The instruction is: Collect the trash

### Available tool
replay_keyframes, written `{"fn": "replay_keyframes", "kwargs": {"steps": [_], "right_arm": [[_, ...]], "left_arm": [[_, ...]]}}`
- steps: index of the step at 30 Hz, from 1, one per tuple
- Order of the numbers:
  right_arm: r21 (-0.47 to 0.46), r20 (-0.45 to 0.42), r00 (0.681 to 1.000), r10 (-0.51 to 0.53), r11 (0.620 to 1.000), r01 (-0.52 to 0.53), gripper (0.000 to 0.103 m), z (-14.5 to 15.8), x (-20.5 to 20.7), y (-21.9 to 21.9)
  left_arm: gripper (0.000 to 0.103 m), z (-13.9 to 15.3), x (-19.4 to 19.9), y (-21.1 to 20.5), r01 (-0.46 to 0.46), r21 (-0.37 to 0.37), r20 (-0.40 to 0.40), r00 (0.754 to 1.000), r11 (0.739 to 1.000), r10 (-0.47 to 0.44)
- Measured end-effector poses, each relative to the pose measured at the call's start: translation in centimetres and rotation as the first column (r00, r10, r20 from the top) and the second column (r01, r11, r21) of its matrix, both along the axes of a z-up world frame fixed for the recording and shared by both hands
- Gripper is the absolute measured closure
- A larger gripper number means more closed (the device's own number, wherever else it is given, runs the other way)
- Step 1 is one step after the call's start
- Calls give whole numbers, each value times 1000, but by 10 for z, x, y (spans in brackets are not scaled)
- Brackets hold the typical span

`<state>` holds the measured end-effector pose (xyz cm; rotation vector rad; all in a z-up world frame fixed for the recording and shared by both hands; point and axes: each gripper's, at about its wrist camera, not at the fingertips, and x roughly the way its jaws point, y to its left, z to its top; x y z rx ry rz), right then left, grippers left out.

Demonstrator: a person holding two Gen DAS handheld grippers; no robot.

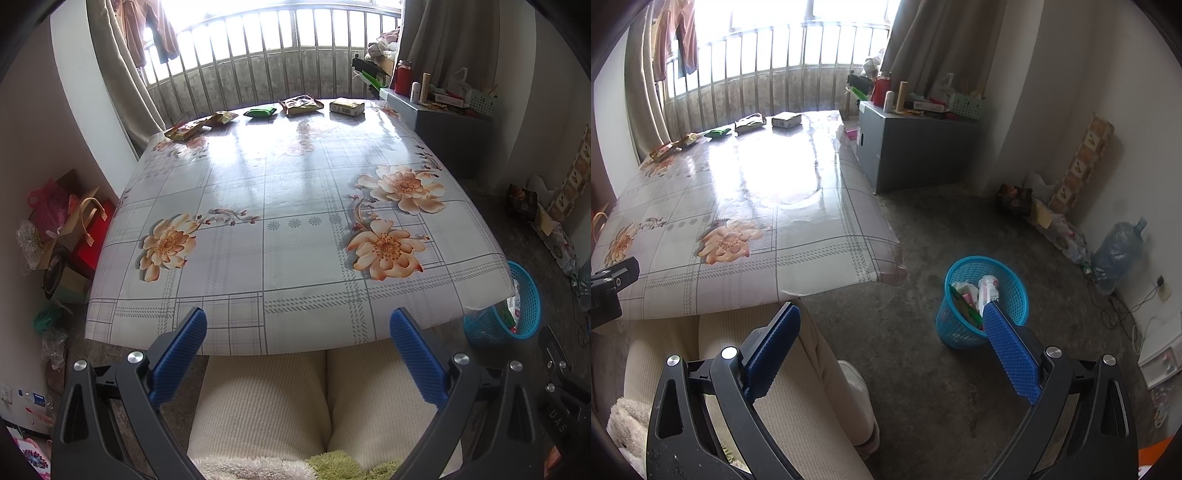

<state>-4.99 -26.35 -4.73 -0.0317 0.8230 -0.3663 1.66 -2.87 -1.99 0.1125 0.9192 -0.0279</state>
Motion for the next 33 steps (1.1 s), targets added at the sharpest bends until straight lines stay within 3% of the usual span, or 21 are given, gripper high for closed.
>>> {"fn": "replay_keyframes", "kwargs": {"steps": [33], "right_arm": [[1, 2, 1000, -7, 1000, 7, 8, 1, 3, 5]], "left_arm": [[6, 0, 1, 0, 1, -1, -2, 1000, 1000, -1]]}}
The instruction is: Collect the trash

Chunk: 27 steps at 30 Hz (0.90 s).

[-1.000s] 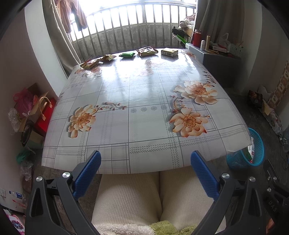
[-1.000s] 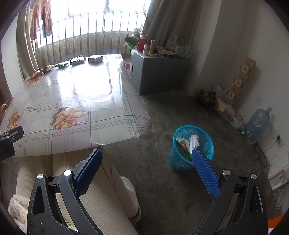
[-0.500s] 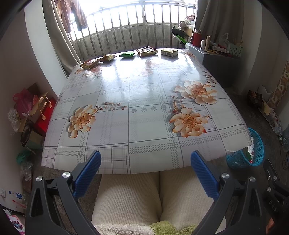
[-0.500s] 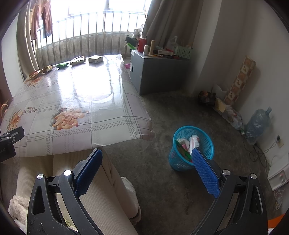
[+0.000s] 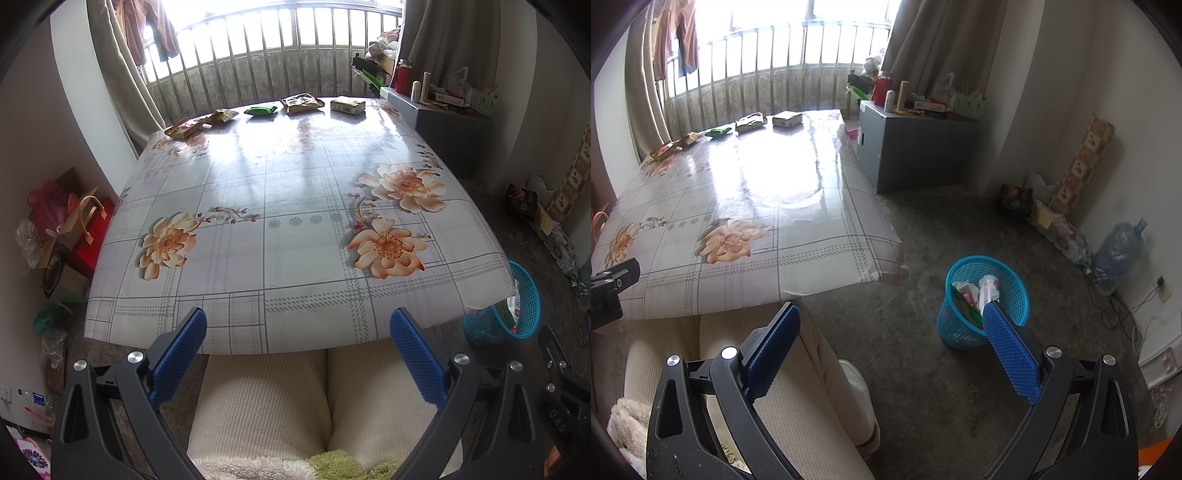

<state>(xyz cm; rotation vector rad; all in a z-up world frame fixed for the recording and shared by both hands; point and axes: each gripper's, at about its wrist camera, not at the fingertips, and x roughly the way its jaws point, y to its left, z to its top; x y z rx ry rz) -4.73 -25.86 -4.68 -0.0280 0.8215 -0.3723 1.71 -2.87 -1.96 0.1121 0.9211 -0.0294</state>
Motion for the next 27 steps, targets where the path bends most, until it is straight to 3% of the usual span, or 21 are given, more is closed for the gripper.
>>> {"fn": "replay_keyframes", "kwargs": {"steps": [27], "right_arm": [[3, 0, 1000, -2, 1000, 2, 8, -1, 1, 3]], "left_arm": [[6, 0, 0, 0, 1, 1, -1, 1000, 1000, -1]]}}
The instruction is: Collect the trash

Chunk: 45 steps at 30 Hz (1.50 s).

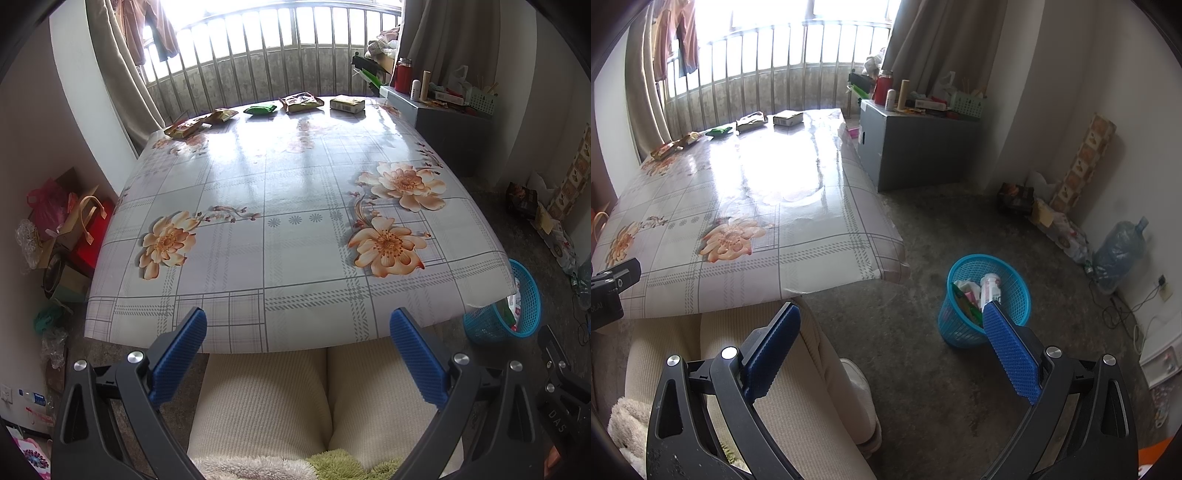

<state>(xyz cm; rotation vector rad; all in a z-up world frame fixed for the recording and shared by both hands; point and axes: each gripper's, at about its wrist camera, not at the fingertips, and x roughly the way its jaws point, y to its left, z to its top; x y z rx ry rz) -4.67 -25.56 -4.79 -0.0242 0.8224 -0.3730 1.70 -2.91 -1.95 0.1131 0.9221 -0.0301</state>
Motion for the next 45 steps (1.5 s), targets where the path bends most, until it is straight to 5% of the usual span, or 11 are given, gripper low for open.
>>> {"fn": "replay_keyframes", "kwargs": {"steps": [45], "right_arm": [[1, 4, 1000, -4, 1000, 4, 8, -2, -1, 8]], "left_arm": [[6, -2, 0, -1, 0, 0, -6, 1000, 1000, 0]]}}
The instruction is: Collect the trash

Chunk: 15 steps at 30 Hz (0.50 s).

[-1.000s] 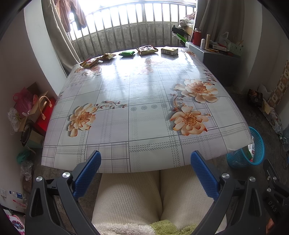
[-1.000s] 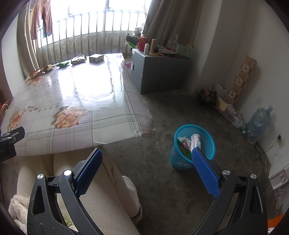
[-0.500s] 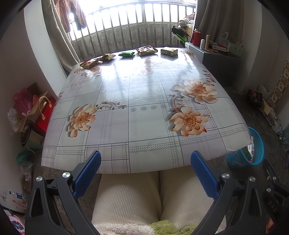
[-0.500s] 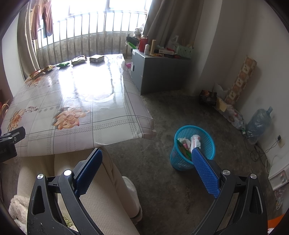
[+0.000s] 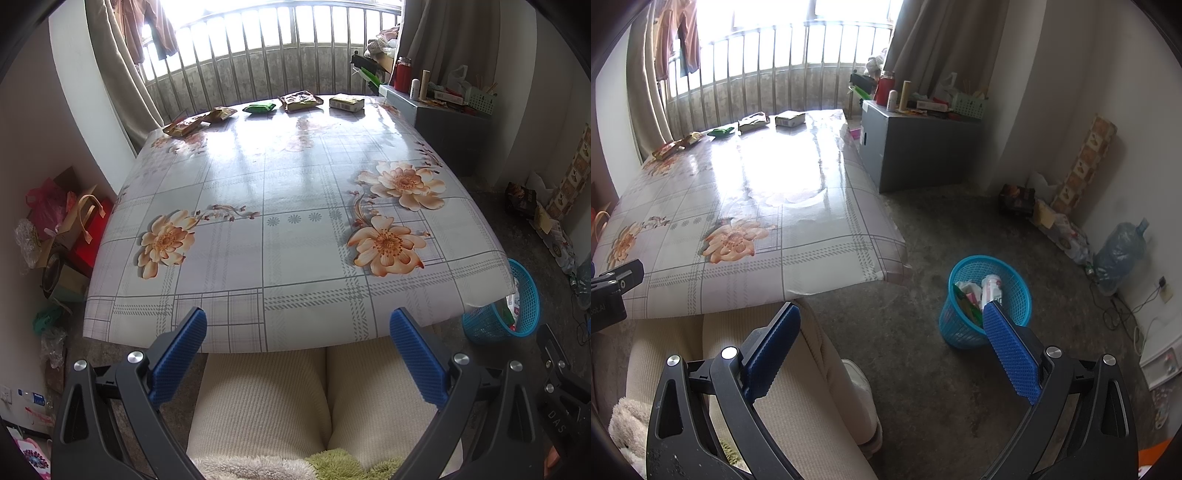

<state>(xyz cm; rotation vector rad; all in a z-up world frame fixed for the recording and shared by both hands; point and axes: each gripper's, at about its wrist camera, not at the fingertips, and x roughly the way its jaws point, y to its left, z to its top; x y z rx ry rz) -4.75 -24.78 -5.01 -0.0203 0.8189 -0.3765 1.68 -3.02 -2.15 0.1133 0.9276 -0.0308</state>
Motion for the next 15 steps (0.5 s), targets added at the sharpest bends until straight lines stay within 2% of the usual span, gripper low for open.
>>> {"fn": "replay_keyframes", "kwargs": {"steps": [15], "right_arm": [[2, -1, 1000, 1, 1000, -1, 8, -1, 0, 1]], "left_arm": [[6, -2, 1, 2, 1, 0, -5, 1000, 1000, -1]]}}
